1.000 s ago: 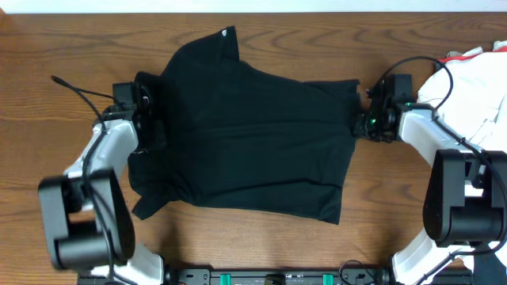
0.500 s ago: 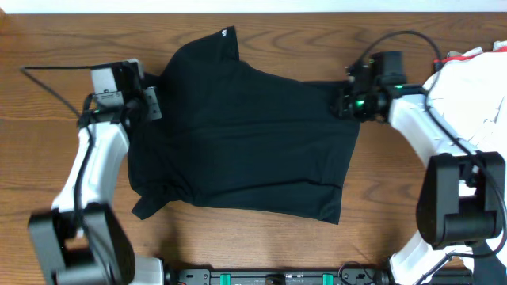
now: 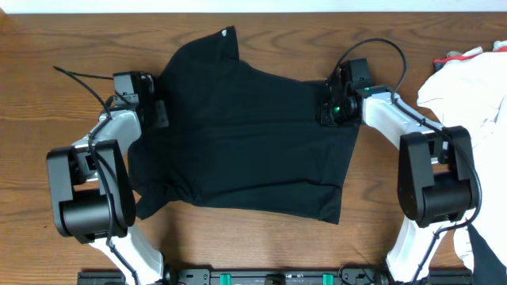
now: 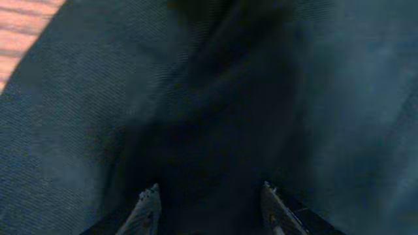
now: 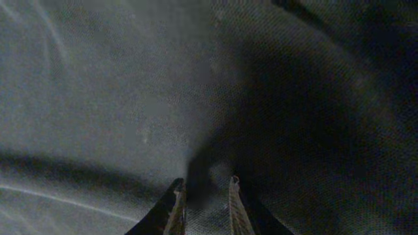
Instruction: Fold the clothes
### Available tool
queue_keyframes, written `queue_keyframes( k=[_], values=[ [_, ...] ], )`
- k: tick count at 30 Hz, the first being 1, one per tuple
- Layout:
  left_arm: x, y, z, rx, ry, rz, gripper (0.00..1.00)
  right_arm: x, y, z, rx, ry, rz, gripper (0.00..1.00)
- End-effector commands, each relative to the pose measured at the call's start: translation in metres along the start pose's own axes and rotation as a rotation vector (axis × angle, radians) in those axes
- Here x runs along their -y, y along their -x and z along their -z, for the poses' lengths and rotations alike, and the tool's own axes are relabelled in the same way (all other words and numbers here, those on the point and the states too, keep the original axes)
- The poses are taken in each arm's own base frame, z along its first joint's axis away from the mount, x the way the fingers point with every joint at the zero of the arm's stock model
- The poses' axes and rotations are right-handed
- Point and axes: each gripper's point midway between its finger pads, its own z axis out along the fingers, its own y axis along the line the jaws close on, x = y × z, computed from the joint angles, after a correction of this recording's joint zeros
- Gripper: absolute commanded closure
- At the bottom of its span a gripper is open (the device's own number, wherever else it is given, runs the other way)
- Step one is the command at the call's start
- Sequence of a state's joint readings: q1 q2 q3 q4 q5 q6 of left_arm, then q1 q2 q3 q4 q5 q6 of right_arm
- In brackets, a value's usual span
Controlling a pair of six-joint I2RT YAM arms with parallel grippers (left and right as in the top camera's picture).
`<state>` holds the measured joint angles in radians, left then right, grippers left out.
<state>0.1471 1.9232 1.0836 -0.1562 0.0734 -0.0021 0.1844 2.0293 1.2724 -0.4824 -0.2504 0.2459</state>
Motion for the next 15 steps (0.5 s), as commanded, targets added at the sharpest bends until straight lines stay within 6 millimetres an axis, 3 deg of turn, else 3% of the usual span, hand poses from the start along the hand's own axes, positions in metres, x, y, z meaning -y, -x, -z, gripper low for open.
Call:
queue_keyframes(
  k=[1,8,11,15],
  values=[
    [-0.045,-0.014,-0.011,-0.046,0.177,0.024,0.49,0.049,-0.036,-0.033,-0.114,-0.188,-0.054,0.78],
    [-0.089,-0.004,-0.007,-0.006,0.229,0.113,0.45,0.082,-0.041,-0.026,-0.135,-0.284,-0.115,0.77],
    [-0.086,0.01,0.002,0.024,0.193,0.122,0.4,0.085,-0.032,-0.024,-0.113,-0.245,-0.096,0.75],
    [-0.066,0.039,0.026,0.099,0.105,0.107,0.29,0.071,-0.009,-0.018,-0.083,-0.122,-0.001,0.69]
  ],
)
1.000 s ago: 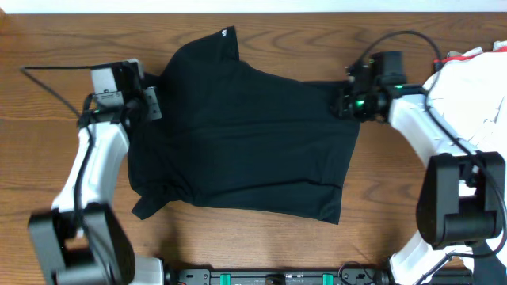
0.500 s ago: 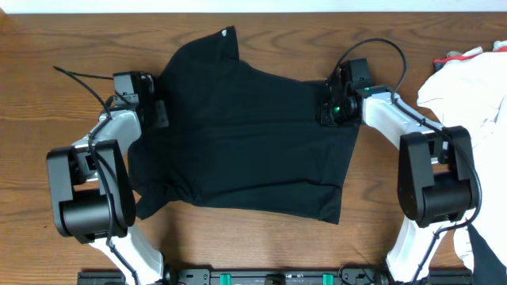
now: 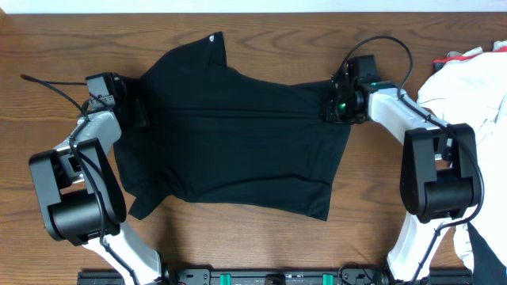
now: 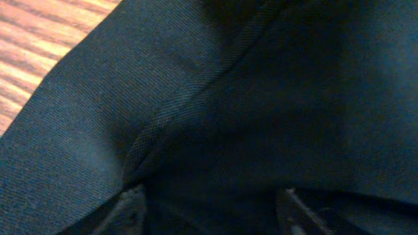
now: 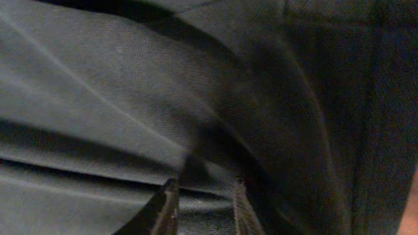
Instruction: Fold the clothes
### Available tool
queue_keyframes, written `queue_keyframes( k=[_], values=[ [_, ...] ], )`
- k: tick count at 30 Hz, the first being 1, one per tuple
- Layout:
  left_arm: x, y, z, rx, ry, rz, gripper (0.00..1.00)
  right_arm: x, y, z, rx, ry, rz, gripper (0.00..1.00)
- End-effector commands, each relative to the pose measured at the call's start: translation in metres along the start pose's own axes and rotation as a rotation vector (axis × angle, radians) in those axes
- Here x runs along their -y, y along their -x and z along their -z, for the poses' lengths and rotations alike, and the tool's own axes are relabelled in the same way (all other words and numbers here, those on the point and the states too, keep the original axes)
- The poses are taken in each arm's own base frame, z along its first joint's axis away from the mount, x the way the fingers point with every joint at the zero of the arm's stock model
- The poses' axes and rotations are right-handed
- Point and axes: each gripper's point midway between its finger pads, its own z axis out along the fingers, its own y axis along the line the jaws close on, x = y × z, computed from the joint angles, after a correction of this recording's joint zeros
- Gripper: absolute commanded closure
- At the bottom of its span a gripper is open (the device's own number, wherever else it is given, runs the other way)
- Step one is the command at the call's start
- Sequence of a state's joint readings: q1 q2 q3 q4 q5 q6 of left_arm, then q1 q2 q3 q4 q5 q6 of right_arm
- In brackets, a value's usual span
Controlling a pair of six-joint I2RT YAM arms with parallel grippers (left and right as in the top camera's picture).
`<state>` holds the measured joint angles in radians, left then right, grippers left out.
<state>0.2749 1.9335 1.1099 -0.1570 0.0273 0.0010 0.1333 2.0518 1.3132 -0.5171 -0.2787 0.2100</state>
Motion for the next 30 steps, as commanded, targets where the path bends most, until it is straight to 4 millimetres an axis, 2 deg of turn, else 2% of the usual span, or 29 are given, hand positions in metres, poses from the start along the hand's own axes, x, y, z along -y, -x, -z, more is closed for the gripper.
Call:
queue_keyframes(
  k=[1,5,8,12,14,16,21,24,26,30],
  values=[
    [0.003,0.036,0.031,0.095,-0.02,-0.003,0.27,0.054,-0.011,-0.019,-0.066,-0.118,0.014,0.68],
    [0.017,0.052,0.073,0.163,-0.041,-0.026,0.21,0.043,0.017,0.0,-0.029,-0.053,0.002,0.68],
    [0.023,0.057,0.107,0.197,-0.052,-0.038,0.19,0.018,0.031,0.019,-0.039,0.063,0.016,0.67],
    [0.031,0.051,0.154,0.219,-0.07,-0.058,0.19,-0.007,0.036,0.034,-0.06,0.151,0.02,0.75],
    [0.036,0.045,0.173,0.221,-0.082,-0.055,0.2,-0.01,0.037,0.033,-0.056,0.144,0.03,0.83],
    [0.042,0.036,0.186,0.209,-0.095,-0.066,0.19,-0.005,0.038,0.029,-0.05,0.098,0.028,0.83],
    [0.054,0.009,0.186,0.112,-0.107,-0.108,0.19,0.021,0.04,0.011,-0.02,-0.081,-0.005,0.85],
    [0.058,-0.003,0.183,0.064,-0.109,-0.126,0.19,0.03,0.029,-0.011,-0.05,-0.117,-0.056,0.87],
    [0.06,-0.007,0.183,0.051,-0.111,-0.133,0.19,0.034,0.02,-0.027,-0.085,-0.125,-0.089,0.91],
    [0.06,-0.012,0.183,0.031,-0.109,-0.134,0.19,0.044,0.01,-0.061,-0.111,-0.13,-0.104,0.92]
  ],
)
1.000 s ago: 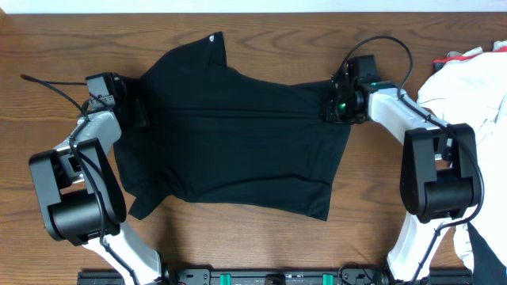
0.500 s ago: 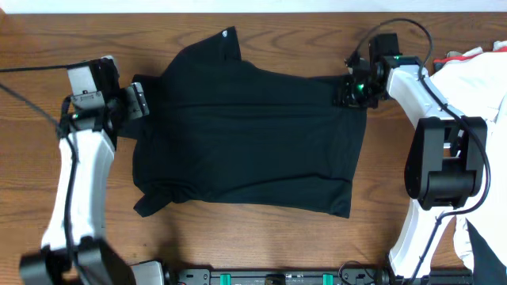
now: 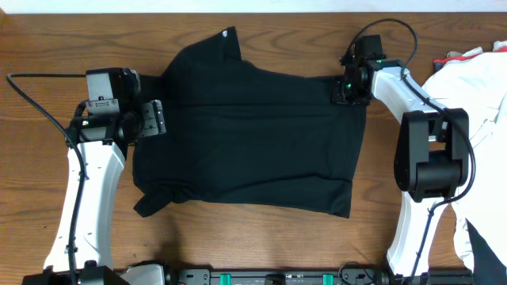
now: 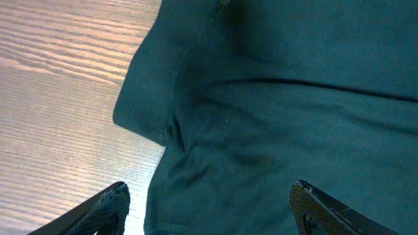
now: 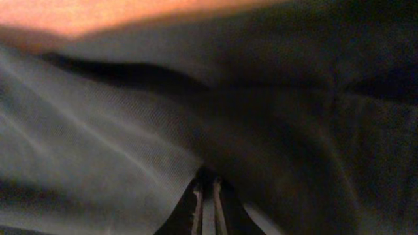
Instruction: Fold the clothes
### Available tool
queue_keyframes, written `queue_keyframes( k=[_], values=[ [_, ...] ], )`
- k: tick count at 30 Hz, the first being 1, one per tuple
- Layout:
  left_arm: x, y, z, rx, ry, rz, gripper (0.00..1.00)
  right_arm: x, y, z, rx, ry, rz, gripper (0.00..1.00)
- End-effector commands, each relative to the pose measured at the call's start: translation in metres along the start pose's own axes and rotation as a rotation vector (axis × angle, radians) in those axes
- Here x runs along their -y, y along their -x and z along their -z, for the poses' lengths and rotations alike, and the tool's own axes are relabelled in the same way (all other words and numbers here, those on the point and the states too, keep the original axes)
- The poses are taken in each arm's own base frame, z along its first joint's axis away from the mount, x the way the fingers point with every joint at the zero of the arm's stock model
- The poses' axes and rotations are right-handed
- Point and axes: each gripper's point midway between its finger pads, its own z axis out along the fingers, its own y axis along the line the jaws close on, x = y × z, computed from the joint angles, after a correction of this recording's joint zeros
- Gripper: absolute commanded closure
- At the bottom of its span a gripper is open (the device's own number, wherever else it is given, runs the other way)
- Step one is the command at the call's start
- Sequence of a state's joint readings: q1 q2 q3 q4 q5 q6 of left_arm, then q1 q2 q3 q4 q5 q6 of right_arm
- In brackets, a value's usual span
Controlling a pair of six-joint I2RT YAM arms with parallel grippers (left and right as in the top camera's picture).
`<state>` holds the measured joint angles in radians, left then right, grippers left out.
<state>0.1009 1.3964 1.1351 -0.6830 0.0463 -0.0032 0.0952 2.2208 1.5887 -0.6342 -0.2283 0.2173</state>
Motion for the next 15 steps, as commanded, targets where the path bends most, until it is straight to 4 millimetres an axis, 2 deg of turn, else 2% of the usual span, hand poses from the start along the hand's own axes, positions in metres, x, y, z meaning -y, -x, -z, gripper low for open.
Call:
queue_keyframes(
  k=[1,5,8,10,12,15],
  values=[
    [0.001,0.001,0.003,-0.005,0.0,0.013,0.19,0.024,-0.039,-0.058,-0.117,-0.072,-0.054,0.92],
    [0.006,-0.005,0.003,-0.031,-0.03,0.014,0.19,0.043,-0.021,-0.077,-0.034,-0.101,-0.109,0.94],
    [0.011,-0.005,0.003,-0.035,-0.058,0.015,0.19,0.052,0.002,-0.076,0.04,-0.067,-0.188,0.95],
    [0.011,-0.006,0.001,-0.039,-0.057,0.015,0.19,0.05,0.017,-0.07,0.074,0.0,-0.214,0.95],
    [0.01,-0.008,-0.002,-0.051,-0.056,0.015,0.19,0.041,0.033,-0.059,0.092,0.094,-0.219,0.9],
    [0.01,-0.013,-0.013,-0.082,-0.054,0.002,0.19,0.024,0.048,-0.04,0.09,0.25,-0.18,0.69]
  ],
)
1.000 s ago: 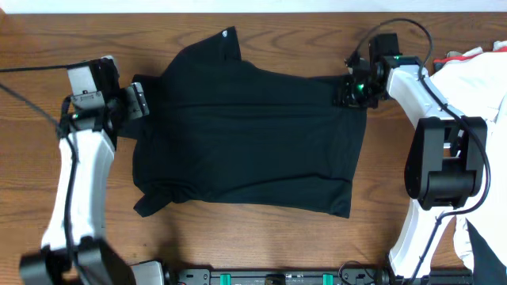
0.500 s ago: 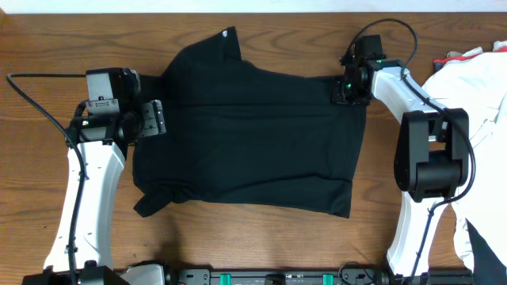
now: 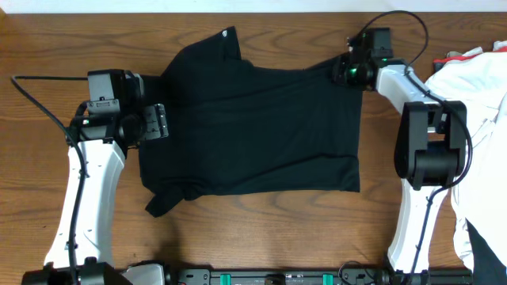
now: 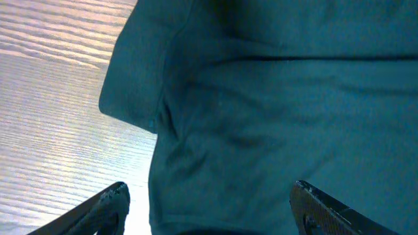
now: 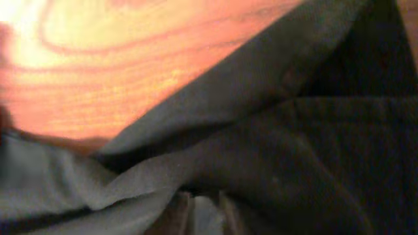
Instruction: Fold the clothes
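A black T-shirt [image 3: 253,127] lies spread on the wooden table [image 3: 47,47], with a bunched sleeve at its front left corner [image 3: 162,198]. My left gripper [image 3: 156,123] hovers over the shirt's left edge. In the left wrist view it [image 4: 209,205] is wide open, with only flat cloth [image 4: 274,111] below. My right gripper [image 3: 346,71] is at the shirt's far right corner. In the right wrist view it [image 5: 208,212] is shut on a bunch of the black cloth [image 5: 274,150].
A pile of white clothes [image 3: 475,87] fills the right side of the table, with something red [image 3: 447,58] at its back edge. Bare wood [image 5: 130,59] shows just beyond the shirt's far right corner.
My right gripper has moved farther back and slightly right with the shirt's corner. The right edge now lies straighter and the front hem sits farther back. The left gripper stays open over the left edge.
Both grippers were first low on the shirt's left and right sides. Then the shirt lay shifted to the left. Later the left gripper was raised and wide open, the right one shut on the far right corner, which now lies drawn toward the table's back.
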### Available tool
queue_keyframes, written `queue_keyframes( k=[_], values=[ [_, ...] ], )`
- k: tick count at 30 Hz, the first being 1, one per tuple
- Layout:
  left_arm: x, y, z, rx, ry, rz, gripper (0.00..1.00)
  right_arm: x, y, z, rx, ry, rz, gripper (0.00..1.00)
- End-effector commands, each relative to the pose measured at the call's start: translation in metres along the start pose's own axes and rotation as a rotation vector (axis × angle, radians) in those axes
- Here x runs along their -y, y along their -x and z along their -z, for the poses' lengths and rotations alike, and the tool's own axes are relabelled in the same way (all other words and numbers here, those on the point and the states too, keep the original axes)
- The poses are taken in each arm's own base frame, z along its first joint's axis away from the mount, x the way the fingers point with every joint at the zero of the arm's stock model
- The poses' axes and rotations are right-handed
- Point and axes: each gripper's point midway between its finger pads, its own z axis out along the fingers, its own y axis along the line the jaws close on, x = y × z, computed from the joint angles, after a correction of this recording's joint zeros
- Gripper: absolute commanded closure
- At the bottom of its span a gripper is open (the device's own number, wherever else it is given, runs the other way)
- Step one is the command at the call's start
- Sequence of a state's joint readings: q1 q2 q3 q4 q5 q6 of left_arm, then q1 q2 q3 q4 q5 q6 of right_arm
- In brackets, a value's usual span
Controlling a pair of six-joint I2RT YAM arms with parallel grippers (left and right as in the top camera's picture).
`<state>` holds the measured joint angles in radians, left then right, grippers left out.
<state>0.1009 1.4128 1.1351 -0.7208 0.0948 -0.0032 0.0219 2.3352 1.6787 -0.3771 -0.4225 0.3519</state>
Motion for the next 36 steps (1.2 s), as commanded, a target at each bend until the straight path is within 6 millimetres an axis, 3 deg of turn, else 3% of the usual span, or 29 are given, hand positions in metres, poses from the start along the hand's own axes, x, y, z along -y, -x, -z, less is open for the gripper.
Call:
queue_keyframes(
  k=[1,5,11,15,17,20,24,29,31,36],
  values=[
    [0.002,-0.002,-0.014,-0.037,-0.009,-0.011,0.19,0.029,-0.02,-0.011,-0.099,0.047,-0.074,0.65],
    [0.0,-0.008,-0.048,-0.1,-0.006,-0.035,0.2,0.005,-0.007,0.018,-0.106,0.171,-0.058,0.57],
    [0.0,-0.029,-0.091,-0.217,-0.018,-0.046,0.45,-0.031,0.001,0.08,-0.096,0.226,0.018,0.56],
    [-0.002,-0.036,-0.116,-0.253,-0.016,-0.045,0.46,-0.051,-0.011,0.116,-0.125,0.183,0.049,0.64],
    [-0.002,-0.034,-0.128,-0.24,-0.016,-0.045,0.46,-0.05,-0.024,0.126,-0.162,0.101,0.042,0.75],
    [-0.003,-0.029,-0.142,-0.22,-0.019,-0.064,0.46,-0.045,-0.05,0.127,-0.246,-0.004,0.037,0.81],
    [-0.005,-0.033,-0.163,-0.224,-0.021,-0.117,0.46,-0.041,-0.083,0.12,-0.344,-0.109,0.089,0.81],
    [-0.025,-0.041,-0.187,-0.245,0.091,-0.132,0.47,-0.039,-0.11,0.11,-0.407,-0.202,0.153,0.89],
    [-0.033,-0.04,-0.19,-0.24,0.135,-0.136,0.47,-0.038,-0.121,0.103,-0.424,-0.215,0.169,0.97],
    [-0.033,-0.029,-0.192,-0.195,0.142,-0.125,0.45,-0.014,-0.138,0.076,-0.387,-0.289,0.16,0.99]
  ],
)
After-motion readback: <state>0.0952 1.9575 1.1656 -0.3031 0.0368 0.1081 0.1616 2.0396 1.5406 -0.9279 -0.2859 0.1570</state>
